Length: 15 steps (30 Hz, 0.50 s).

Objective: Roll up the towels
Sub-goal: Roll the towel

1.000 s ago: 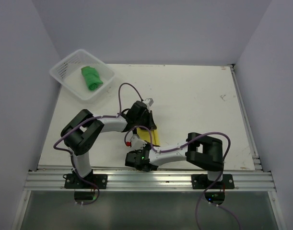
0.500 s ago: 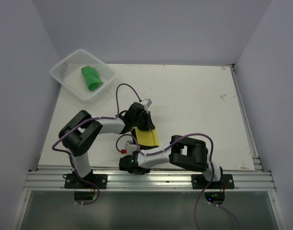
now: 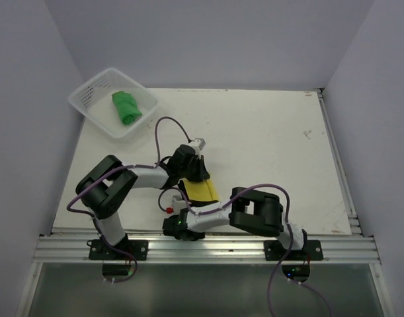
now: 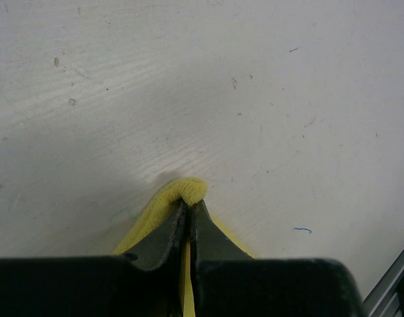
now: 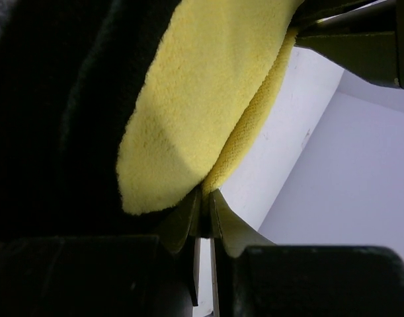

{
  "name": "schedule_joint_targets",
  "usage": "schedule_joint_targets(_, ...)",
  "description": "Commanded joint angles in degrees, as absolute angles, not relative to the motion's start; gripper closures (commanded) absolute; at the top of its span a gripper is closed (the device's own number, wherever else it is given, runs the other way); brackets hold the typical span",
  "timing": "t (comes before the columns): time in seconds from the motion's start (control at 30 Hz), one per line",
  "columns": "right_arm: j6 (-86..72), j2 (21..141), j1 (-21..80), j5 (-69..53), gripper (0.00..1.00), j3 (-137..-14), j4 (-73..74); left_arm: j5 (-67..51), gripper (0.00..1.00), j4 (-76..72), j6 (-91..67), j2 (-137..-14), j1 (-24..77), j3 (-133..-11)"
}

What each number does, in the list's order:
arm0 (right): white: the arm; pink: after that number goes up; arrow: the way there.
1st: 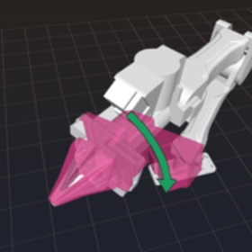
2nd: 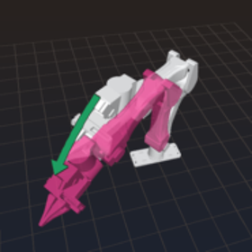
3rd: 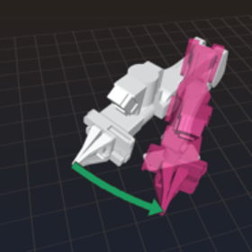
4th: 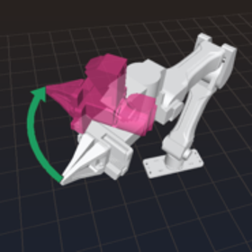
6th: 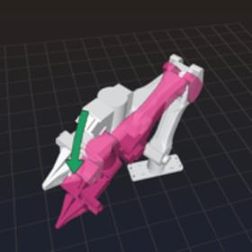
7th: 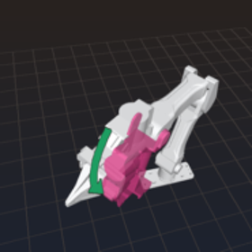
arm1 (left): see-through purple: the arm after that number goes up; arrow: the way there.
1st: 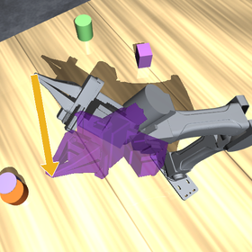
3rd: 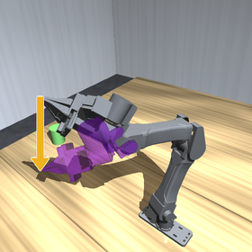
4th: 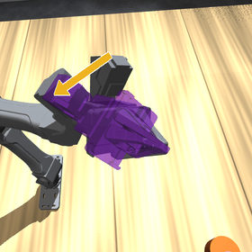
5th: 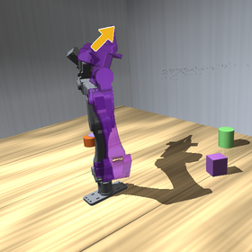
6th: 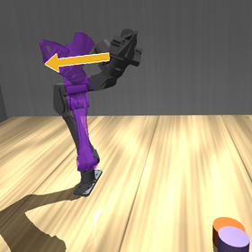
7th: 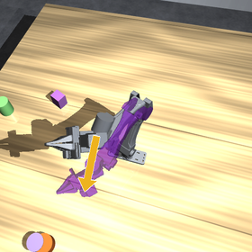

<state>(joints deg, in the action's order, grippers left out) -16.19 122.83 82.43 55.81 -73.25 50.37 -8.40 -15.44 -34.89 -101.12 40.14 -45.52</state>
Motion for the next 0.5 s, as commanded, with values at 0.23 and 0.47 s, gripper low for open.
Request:
schedule_joint_targets(0.23, -20.9, 112.4, 83.0, 43.2, 0.73, -69.0, 41.3, -0.7, 1.00, -20.2, -33.8, -102.4, 38.4, -41.5)
schedule_joint_targets(0.47, -24.5, 105.5, 83.0, 43.3, 0.66, -65.8, 39.0, -0.4, 1.00, -26.2, -35.1, -103.2, 38.4, -37.7)
